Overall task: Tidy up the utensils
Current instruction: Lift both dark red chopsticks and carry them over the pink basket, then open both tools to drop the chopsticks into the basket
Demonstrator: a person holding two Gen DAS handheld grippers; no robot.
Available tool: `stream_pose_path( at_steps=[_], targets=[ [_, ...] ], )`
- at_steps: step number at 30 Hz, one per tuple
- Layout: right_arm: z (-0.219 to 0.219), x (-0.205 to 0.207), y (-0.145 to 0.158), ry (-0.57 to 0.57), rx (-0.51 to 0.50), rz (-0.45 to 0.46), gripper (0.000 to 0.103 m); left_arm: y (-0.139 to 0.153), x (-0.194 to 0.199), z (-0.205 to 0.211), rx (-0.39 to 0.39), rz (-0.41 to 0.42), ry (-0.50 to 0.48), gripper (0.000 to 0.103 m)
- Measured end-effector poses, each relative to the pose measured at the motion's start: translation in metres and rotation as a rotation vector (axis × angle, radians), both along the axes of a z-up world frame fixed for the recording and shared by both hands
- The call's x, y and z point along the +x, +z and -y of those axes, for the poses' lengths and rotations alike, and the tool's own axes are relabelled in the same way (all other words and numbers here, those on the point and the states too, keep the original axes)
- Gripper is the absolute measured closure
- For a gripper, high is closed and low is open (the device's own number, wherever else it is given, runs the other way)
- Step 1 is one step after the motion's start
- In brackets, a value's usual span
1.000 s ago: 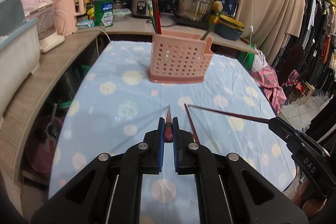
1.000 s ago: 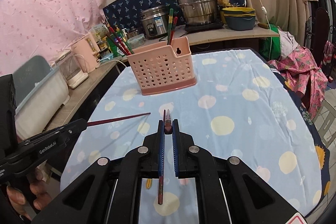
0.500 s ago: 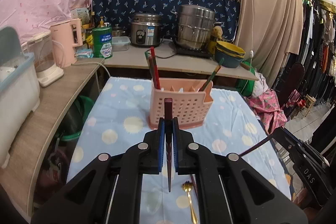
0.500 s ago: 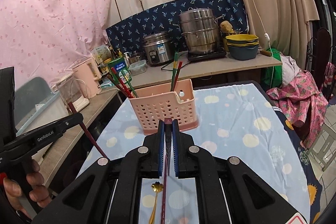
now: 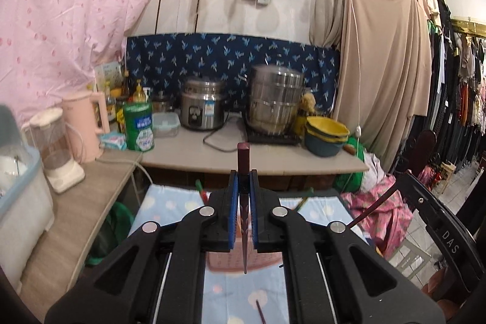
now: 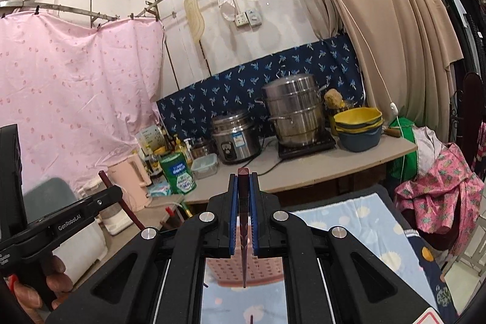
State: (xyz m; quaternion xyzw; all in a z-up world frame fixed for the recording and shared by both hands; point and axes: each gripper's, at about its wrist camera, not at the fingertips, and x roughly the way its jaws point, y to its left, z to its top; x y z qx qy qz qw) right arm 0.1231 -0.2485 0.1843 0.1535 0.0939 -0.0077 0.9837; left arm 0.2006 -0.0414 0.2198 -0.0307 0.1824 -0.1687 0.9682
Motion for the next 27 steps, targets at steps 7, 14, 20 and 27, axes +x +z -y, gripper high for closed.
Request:
stream_pose_path(
  at_steps=[7,14,20,27],
  targets=[
    [0.000,0.039,0.030,-0.011,0.004,0.082,0.096,0.023,0.034,0.004,-0.013,0.058,0.032,0.096],
    [-0.002,0.084,0.014,-0.004,0.017,0.024,0.096,-0.001,0.067,0.008,0.007,0.009,0.050,0.096],
    [-0.011,0.105,-0.023,0.013,0.019,-0.069,0.096,-0.038,0.084,0.013,0.030,-0.066,0.046,0.096],
    [-0.019,0.118,-0.051,0.025,0.015,-0.135,0.096,-0.059,0.092,0.017,0.037,-0.107,0.042,0.096]
  ],
)
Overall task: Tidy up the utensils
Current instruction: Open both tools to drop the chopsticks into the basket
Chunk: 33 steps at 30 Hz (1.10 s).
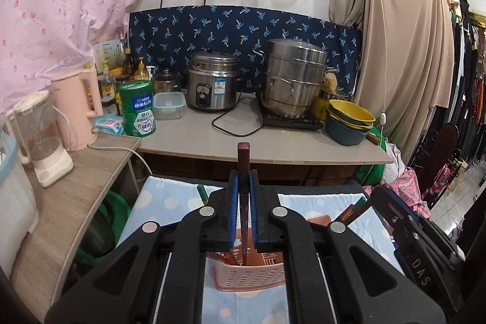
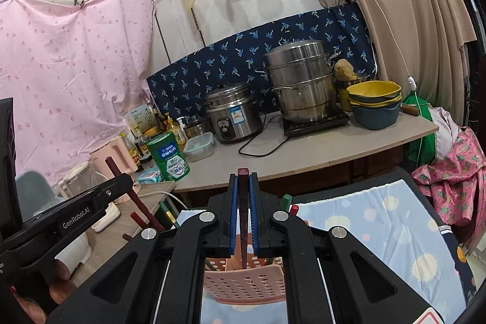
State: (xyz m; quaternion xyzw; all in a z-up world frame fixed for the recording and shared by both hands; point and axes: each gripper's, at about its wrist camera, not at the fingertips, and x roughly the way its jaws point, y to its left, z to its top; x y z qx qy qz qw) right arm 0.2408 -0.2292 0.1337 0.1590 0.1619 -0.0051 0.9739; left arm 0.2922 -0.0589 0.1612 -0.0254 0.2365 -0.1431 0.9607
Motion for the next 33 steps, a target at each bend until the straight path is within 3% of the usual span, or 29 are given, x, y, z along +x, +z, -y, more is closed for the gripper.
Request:
stream_pose_path(
  at_steps=[11,17,33],
  targets=[
    [-0.008,0.003,-0.017,0.022,-0.005,-0.045,0.092,-0.010,0.002,0.000,0.005,-0.038,0.007,0.095],
    [-0.006,-0.005,-0.013,0.025,0.005,-0.035,0.092,-0.008,-0.003,-0.003,0.001,-0.037,0.020,0.080],
    [-0.015,-0.057,-0.025,0.058,0.019,-0.058,0.092,-0.014,-0.047,-0.001,0.032,-0.058,0.003,0.080]
  ],
)
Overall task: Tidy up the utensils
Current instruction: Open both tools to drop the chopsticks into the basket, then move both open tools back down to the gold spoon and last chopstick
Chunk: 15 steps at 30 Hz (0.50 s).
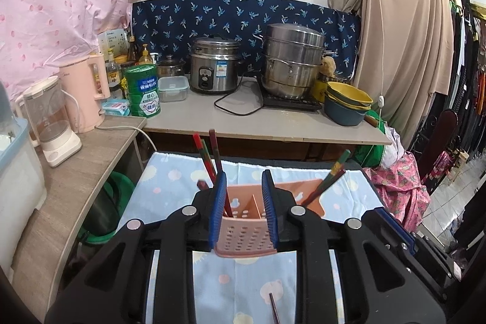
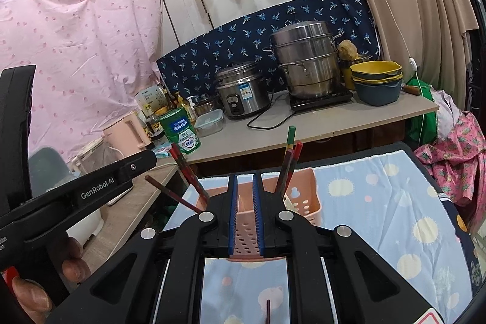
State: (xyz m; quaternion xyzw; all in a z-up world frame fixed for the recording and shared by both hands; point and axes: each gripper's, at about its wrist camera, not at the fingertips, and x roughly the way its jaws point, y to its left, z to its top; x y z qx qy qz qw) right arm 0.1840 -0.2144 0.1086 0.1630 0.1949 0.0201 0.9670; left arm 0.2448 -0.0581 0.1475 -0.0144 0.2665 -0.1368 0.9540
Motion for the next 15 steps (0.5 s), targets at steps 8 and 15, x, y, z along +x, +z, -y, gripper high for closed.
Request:
stream_pose_path(
  at_steps=[8,15],
  targets=[
    [-0.004,-0.033,-0.021,0.014,0.006,-0.050,0.092,-0.020,-0.027,-0.005,0.011,-0.044,-0.006,0.080],
    [-0.007,-0.062,-0.048,0.026,0.013,-0.122,0.092,-0.046,-0.052,-0.009,0.035,-0.095,-0.007,0.080]
  ],
)
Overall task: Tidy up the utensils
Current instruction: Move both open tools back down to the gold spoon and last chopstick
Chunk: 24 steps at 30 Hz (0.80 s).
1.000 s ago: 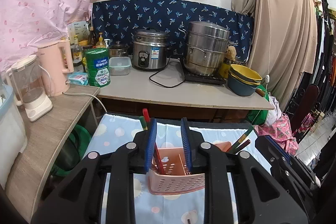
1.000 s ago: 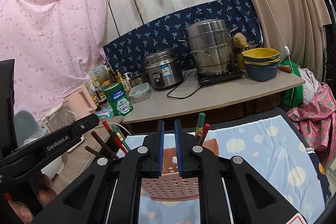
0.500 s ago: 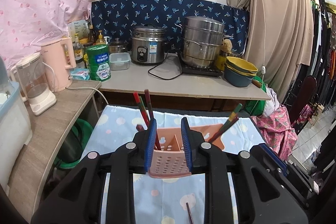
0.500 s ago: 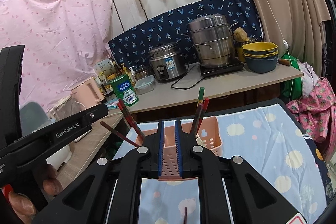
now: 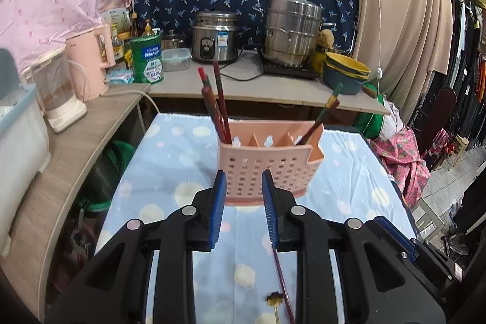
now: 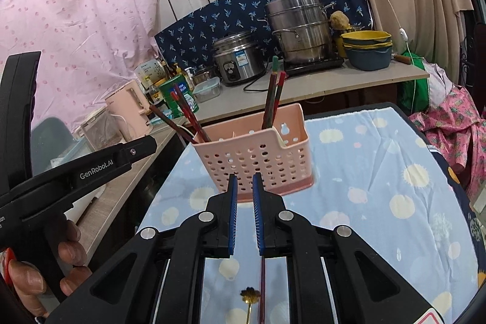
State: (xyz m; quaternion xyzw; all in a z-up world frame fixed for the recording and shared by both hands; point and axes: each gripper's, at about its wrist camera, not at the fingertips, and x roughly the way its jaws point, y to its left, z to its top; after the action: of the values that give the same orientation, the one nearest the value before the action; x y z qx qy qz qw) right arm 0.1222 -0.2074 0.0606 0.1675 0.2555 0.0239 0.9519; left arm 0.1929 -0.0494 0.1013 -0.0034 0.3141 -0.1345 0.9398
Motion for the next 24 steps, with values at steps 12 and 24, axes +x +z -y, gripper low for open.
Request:
stream_pose_path(
  at_steps=[12,24],
  targets=[
    [-0.016,-0.051,-0.056,0.045,-0.066,-0.140,0.092,-0.058,-0.042,-0.014,0.029,-0.115,0.005,0.080],
    [-0.044,-0.088,-0.115,0.131,-0.105,-0.293,0.092,-0.123,-0.076,-0.027,0.081,-0.245,0.014,0.080]
  ],
)
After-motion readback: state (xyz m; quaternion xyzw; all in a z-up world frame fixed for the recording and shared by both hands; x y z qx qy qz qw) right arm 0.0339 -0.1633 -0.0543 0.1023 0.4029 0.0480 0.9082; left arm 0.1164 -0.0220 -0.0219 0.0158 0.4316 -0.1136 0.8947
